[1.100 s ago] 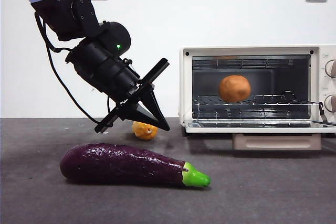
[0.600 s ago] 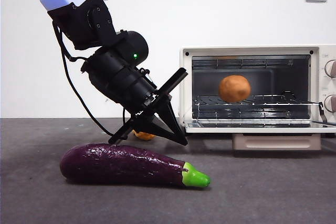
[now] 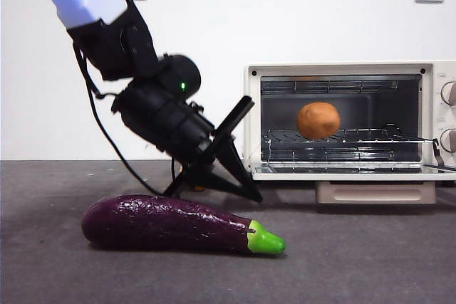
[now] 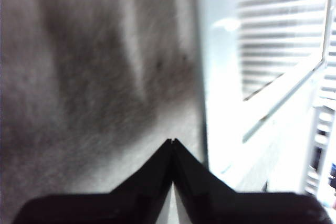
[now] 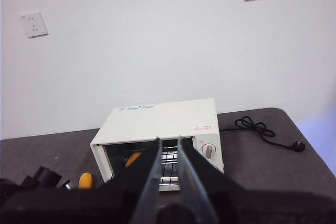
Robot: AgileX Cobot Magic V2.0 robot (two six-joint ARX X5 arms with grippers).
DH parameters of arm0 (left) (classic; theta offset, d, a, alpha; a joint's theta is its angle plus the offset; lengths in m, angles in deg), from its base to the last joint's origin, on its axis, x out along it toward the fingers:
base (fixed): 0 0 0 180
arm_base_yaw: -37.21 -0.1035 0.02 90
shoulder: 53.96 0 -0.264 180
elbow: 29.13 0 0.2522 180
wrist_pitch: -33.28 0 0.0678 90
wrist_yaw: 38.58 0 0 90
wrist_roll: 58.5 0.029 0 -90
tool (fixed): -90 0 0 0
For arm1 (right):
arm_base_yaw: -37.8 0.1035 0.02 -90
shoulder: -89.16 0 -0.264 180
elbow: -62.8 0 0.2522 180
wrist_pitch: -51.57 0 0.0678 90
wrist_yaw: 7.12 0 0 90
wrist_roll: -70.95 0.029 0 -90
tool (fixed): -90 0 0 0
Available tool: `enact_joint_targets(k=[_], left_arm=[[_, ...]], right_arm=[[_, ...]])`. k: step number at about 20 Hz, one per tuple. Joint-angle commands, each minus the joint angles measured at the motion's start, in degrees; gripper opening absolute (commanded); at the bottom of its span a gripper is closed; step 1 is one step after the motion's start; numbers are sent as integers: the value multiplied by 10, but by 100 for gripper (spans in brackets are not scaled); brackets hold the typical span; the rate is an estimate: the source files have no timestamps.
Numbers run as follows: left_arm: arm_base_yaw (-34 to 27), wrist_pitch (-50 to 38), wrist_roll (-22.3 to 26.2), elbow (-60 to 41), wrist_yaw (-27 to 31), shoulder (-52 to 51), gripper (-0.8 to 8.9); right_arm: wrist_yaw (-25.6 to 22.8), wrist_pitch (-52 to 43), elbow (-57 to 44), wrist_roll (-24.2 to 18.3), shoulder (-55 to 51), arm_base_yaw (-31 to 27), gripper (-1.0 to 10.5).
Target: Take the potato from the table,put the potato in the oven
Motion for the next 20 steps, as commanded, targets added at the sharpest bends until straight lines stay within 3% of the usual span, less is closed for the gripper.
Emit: enact_joint_targets(k=[1,11,20], left_arm=[[-2,-7,-9,-3,-14,16,-7],[-17,-38,-25,-2,-68,16,-7],[-17,-99,-69,4,-106,16,-7]], right_arm=[[5,13,1,6,-2,1,55],[6,13,1,6,-2,1,55],[7,13,1,14,-2,1,55]])
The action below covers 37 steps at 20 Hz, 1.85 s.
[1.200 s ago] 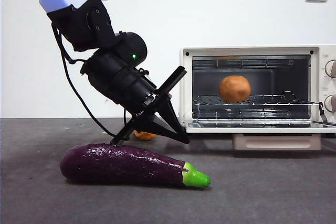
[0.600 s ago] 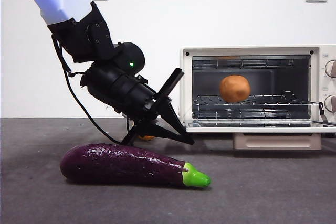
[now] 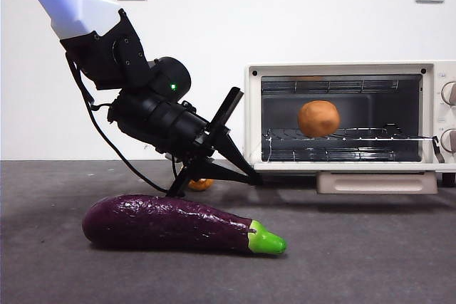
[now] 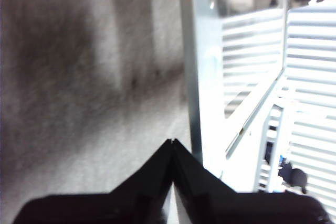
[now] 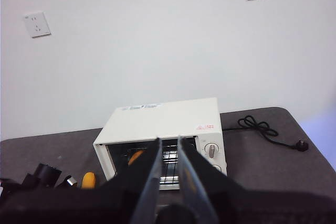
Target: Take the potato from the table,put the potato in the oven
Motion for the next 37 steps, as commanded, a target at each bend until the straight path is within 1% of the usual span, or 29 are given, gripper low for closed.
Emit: enact_joint_targets(k=[1,11,21,27,29,33,35,37], left_arm=[[5,-27,-16,7,-26,5,-7],[4,-26,-28,79,-54,5,-6],[4,-5,-31,173,-50,5,-6],[3,13,-30,202,-50,5,-6],[3,16,-30,206,-63,5,-6],[3,16,-24,209,-121,-3,-6],[3,18,-8,209,-136,-13,-6],[3,25,22,209,-144,-33,-6]], right_arm=[[2,13,1,11,-2,0,55],[2,13,1,12,-2,0,56],[2,13,1,13,-2,0,56],[2,13,1,13,-2,0,56],[2,13,1,13,-2,0,61],[2,13,1,17,-1,0,61],[2,13,0,17,0,0,62],[2,13,0,17,1,0,62]])
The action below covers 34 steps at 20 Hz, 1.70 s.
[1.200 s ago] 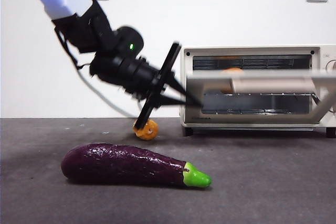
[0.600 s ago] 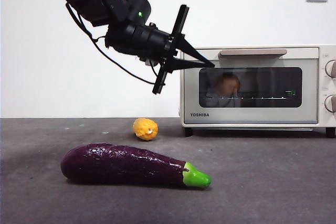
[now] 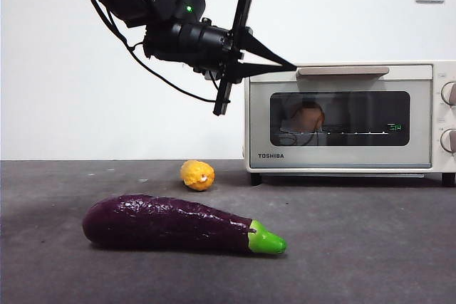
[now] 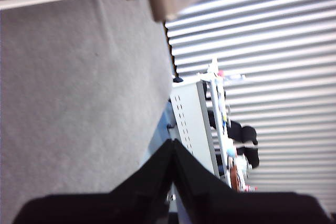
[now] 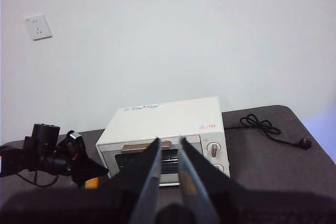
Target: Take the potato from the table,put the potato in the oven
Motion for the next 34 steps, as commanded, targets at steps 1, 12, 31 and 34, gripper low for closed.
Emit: enact_joint_targets(k=[1,12,31,34], left_arm=[[1,7,55,2,-11,-37,-6],[2,299,396,2,125,-217,-6],[31,441,449,2,490,-492,-5],[51,464,422,2,590,-518,-5]], right_arm=[[2,13,0,7,1,0,62],[2,13,0,22,2,0,63],[-3,13,0,15,3,0,63],[-3,13,0,15,3,0,63]])
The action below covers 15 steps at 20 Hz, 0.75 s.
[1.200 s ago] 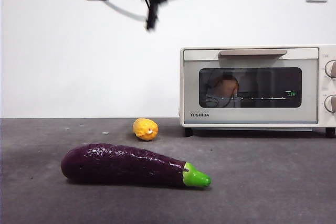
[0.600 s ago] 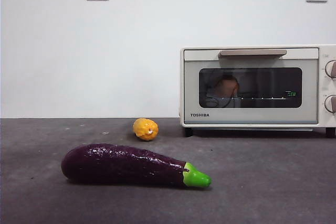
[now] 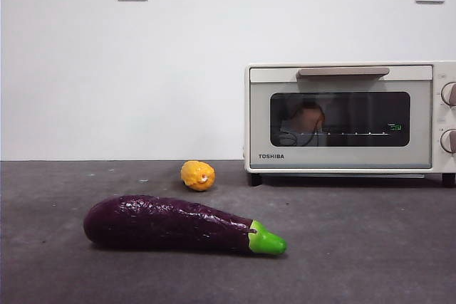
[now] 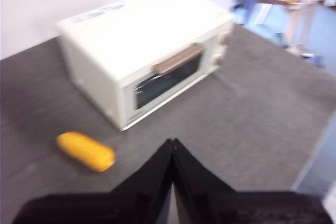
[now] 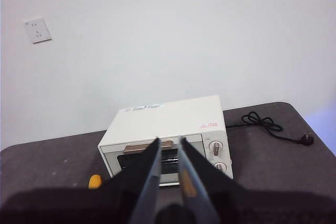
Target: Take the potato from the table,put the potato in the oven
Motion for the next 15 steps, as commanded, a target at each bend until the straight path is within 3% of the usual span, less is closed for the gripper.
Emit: enact_joint_targets(k=[1,5,15], left_arm=[[19,24,-38,-2,94,-21,-5],[54,67,-57,-2,165,-45,-5],[80,112,-53,-2,169,-60,-4]], right_arm=[[0,13,0,0,0,0,63],[0,13,0,0,0,0,63],[0,13,0,0,2,0,63]])
